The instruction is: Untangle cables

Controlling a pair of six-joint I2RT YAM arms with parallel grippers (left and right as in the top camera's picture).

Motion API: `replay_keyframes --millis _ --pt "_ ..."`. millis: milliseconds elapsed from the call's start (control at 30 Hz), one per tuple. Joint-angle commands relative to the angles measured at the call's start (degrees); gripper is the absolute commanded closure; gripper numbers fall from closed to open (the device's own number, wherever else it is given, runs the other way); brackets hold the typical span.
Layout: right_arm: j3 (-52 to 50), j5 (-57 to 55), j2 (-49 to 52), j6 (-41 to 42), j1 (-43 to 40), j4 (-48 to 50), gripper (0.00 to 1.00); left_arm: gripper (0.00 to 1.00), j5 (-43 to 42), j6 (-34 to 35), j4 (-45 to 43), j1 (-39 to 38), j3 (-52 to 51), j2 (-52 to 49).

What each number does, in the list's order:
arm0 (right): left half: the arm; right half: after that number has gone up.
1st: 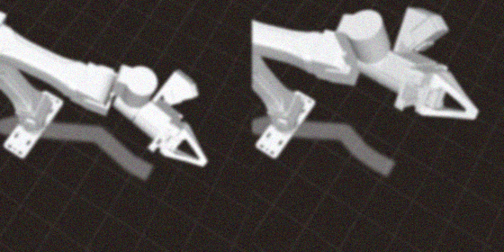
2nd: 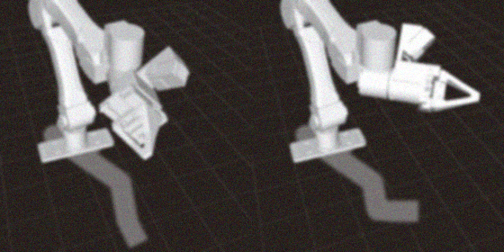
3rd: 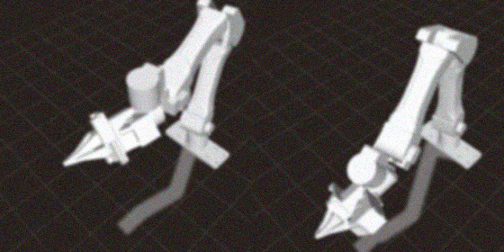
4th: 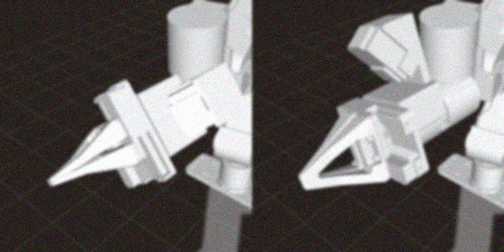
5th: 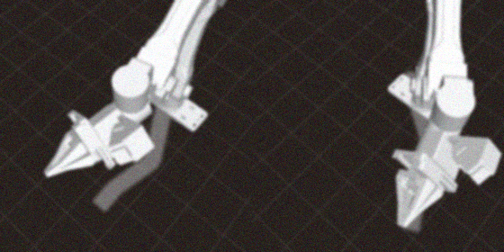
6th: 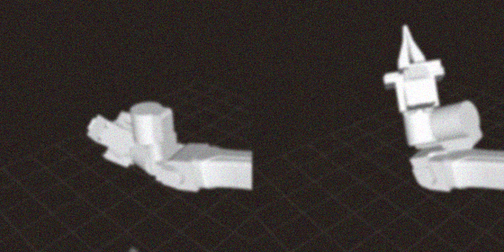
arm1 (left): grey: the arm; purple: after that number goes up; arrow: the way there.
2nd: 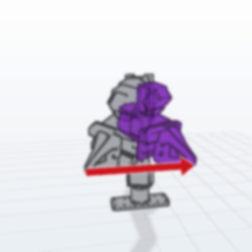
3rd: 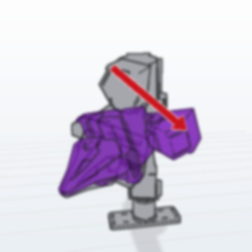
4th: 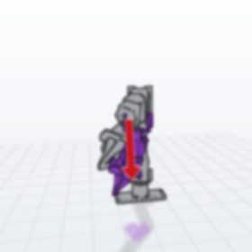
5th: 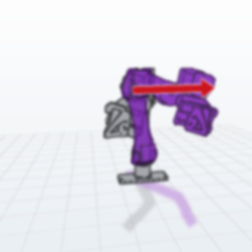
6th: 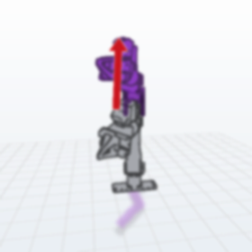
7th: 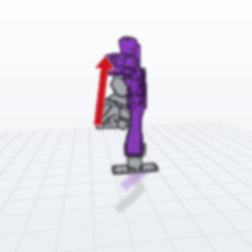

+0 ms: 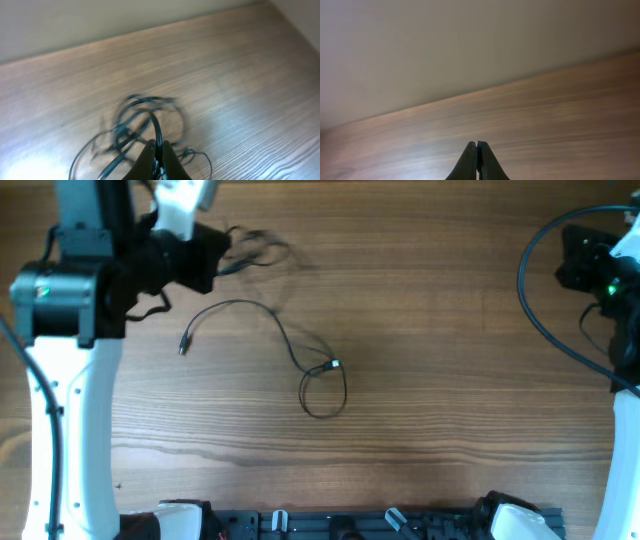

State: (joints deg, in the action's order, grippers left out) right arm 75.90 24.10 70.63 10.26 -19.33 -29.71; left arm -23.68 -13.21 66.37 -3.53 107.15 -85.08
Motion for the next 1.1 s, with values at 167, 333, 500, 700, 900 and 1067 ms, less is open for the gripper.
replay_keyframes --millis 167,333,500,700,900,1067 --pt "1.46 7.34 6.91 4.15 0.24 -0.02 0.96 0.96 1.75 7.69 0.15 3.04 0.00 1.44" --pt "1.44 13.70 10.19 11.80 10.73 -0.92 0.91 0.96 -3.56 24.96 -6.34 1.44 0.00 1.18" --pt "1.44 13.22 13.07 33.70 23.08 4.52 0.38 0.96 -3.72 37.94 -7.06 -0.55 0.00 1.11" --pt "1.44 7.65 19.15 56.33 34.18 9.03 0.33 0.96 -3.26 40.13 -4.79 -3.34 0.00 1.11" --pt "1.44 7.15 24.96 66.27 39.69 13.92 0.33 0.96 -3.26 42.07 -2.93 -5.64 0.00 1.11" --pt "1.44 7.21 26.56 66.34 39.85 21.24 0.33 0.96 -3.26 42.14 -2.69 -6.05 0.00 1.11"
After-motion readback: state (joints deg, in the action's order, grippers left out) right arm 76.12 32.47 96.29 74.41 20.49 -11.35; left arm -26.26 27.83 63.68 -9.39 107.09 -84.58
